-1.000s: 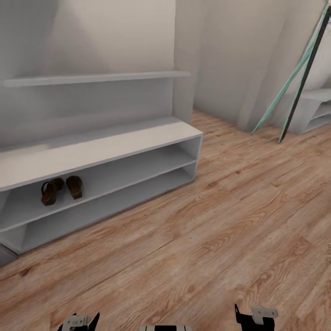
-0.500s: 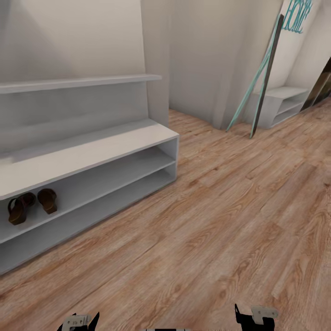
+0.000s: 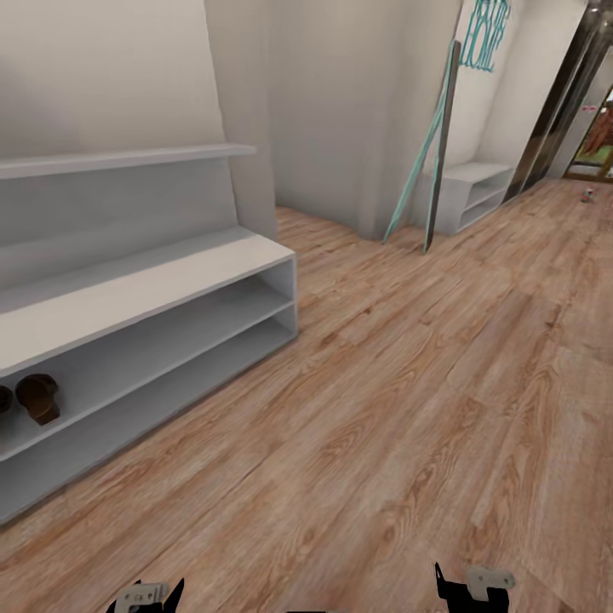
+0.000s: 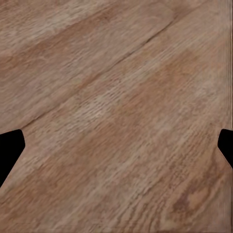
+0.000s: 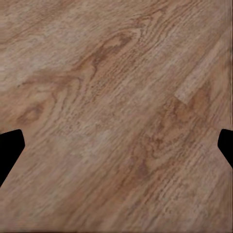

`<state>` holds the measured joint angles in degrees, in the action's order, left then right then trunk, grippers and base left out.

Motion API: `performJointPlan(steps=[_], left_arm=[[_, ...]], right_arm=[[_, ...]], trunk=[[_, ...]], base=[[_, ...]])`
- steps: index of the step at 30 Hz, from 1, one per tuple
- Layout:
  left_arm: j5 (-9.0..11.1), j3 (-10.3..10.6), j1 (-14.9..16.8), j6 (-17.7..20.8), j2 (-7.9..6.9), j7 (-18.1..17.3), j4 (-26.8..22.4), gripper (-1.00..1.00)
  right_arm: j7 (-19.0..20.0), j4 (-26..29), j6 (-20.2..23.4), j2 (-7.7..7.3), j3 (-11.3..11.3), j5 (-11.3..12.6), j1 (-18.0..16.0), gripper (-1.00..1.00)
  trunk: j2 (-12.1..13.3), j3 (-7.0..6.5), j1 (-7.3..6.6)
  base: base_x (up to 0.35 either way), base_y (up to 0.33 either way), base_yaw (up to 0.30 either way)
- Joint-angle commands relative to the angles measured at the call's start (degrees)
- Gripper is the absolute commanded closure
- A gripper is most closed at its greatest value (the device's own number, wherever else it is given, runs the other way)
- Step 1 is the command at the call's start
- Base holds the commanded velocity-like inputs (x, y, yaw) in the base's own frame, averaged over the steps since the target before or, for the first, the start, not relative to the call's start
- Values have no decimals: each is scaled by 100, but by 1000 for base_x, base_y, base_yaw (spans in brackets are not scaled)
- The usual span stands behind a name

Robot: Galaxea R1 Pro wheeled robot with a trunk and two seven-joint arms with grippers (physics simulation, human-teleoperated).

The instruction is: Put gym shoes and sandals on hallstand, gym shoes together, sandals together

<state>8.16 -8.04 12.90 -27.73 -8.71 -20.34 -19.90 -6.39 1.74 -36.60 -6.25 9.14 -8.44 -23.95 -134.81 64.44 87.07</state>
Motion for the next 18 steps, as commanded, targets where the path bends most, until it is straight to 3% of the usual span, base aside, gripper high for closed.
performJointPlan(steps=[1, 14, 18], left_arm=[[39, -12, 2, 5, 0, -58, 4, -100], [60, -45, 2, 9, 0, -25, 4, -100], [55, -43, 2, 12, 0, 182, -14, -100]], right_arm=[[-29, -7, -14, 1, 35, -61, -5, -100], [-24, -7, -14, 1, 35, -67, -5, -100], [-21, -7, -14, 1, 35, -69, -5, -100]], trunk=[[-2, -2, -1], [-2, -88, -1], [-2, -115, -1]], base=[[0, 0, -243], [0, 0, -241], [0, 0, -237]])
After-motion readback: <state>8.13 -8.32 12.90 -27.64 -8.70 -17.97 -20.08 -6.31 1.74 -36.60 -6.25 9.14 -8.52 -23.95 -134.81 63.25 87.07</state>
